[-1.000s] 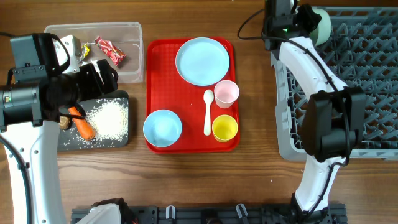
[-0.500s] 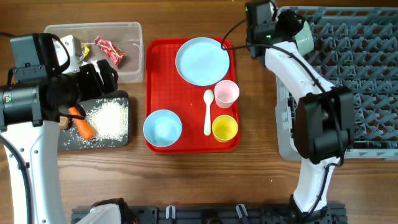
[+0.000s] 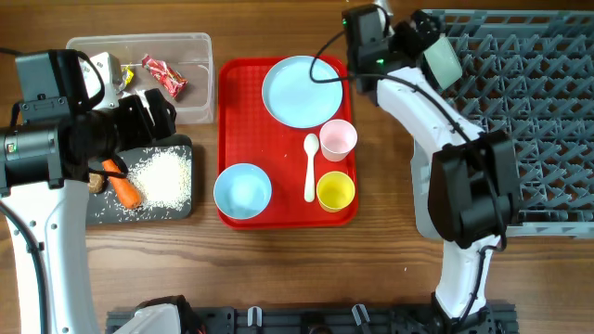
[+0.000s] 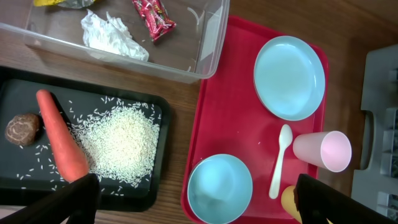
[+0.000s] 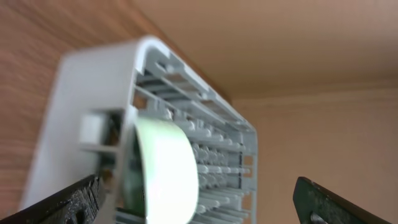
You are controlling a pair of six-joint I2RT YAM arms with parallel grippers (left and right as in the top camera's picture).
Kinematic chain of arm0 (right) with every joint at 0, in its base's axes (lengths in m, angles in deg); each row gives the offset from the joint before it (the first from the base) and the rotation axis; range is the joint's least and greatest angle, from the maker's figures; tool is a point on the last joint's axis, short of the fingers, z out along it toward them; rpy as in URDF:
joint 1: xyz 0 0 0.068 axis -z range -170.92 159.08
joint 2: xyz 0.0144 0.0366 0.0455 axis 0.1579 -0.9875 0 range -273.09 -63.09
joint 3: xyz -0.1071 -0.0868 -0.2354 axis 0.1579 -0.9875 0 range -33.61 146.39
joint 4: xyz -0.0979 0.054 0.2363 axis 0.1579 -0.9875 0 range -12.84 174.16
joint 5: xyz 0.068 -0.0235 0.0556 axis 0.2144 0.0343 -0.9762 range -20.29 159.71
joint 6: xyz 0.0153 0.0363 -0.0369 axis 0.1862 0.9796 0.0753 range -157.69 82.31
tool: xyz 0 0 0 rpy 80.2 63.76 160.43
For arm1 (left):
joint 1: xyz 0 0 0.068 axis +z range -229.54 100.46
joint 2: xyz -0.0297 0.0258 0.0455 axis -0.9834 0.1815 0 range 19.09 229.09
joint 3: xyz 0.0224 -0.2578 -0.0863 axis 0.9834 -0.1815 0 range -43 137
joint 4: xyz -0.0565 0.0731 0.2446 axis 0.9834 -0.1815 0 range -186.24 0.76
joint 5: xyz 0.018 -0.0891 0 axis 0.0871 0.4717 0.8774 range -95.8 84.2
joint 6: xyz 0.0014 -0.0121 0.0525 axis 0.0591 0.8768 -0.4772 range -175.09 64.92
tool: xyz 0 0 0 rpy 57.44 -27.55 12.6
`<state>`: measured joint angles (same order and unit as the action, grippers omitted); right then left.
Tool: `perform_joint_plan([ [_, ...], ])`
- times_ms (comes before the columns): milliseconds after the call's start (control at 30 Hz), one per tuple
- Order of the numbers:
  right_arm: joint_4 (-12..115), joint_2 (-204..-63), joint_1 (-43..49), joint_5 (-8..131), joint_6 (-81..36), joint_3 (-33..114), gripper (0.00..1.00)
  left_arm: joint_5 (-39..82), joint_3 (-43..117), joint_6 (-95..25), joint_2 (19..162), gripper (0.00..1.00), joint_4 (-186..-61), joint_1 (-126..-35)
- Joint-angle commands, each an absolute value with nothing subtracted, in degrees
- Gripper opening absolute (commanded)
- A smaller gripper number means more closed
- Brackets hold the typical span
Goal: Sort waste into correct bins and load items into the dishwasher rack
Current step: 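Reach the right gripper back and grasp the light-blue bowl rim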
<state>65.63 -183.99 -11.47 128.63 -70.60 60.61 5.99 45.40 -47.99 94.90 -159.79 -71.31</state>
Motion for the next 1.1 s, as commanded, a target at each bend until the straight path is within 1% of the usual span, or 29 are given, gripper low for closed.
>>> perform_joint_plan([
  [0,67.89,-183.10,-14.42,127.54,-65.22,60.56,1.00,5.64,45.83,-48.89,94.75,1.00,-159.65,-71.01],
  [67,68.96,-180.71,-16.02,125.74,-61.70,60.56,1.00,5.64,45.83,-48.89,94.75,1.00,-159.65,-71.01],
  [167,66.46,-175.58,-18.21,116.72,-53.00,60.56,1.00,5.64,45.83,-48.89,94.75,1.00,-159.65,-71.01],
  [267,59.38,-169.85,-20.04,95.89,-42.34,60.56,1.00,5.64,45.83,-48.89,94.75,1.00,-159.65,-71.01],
  [300,56.28,-168.01,-20.59,81.15,-40.30,60.56,1.00,5.64,45.83,-48.89,94.75,1.00,-159.65,-71.01],
  [333,55.01,-167.53,-20.72,74.49,-40.26,60.56,1.00,5.64,45.83,-48.89,94.75,1.00,-159.65,-71.01],
  [367,52.19,-167.18,-21.07,63.45,-39.28,60.56,1.00,5.64,45.83,-48.89,94.75,1.00,-159.65,-71.01],
  [400,50.14,-167.18,-21.42,59.76,-37.92,60.54,1.00,5.64,45.83,-48.89,94.75,1.00,-159.65,-71.01],
  [533,37.83,-168.34,-23.41,57.31,-29.33,60.54,1.00,5.64,45.83,-48.89,94.75,1.00,-159.65,-71.01],
  [567,35.73,-168.76,-23.93,56.85,-25.09,60.52,1.00,5.64,45.83,-48.89,94.75,1.00,-159.65,-71.01],
  [600,34.58,-169.15,-24.35,55.58,-21.49,60.35,1.00,5.64,45.83,-48.89,94.75,1.00,-159.65,-71.01],
  [667,34.12,-169.50,-26.01,51.58,-20.68,58.84,1.00,5.64,45.83,-48.89,94.75,1.00,-159.65,-71.01],
  [767,34.93,-169.50,-28.81,52.15,-16.90,56.30,1.00,5.64,45.83,-48.89,94.75,1.00,-159.65,-71.01],
  [900,38.93,-169.54,-34.99,61.00,-4.98,49.35,0.86,5.64,45.83,-48.89,94.75,1.00,-159.65,-71.01],
  [933,40.28,-169.61,-35.87,61.88,-3.32,47.93,0.81,5.64,45.83,-48.89,94.75,1.00,-159.65,-71.01],
  [967,41.94,-169.61,-37.18,63.91,-0.85,45.85,0.75,5.64,45.83,-48.89,94.75,1.00,-159.63,-71.01],
  [1067,43.82,-169.61,-39.28,68.30,4.85,43.23,0.69,5.64,45.83,-48.89,94.75,1.00,-159.65,-71.01],
])
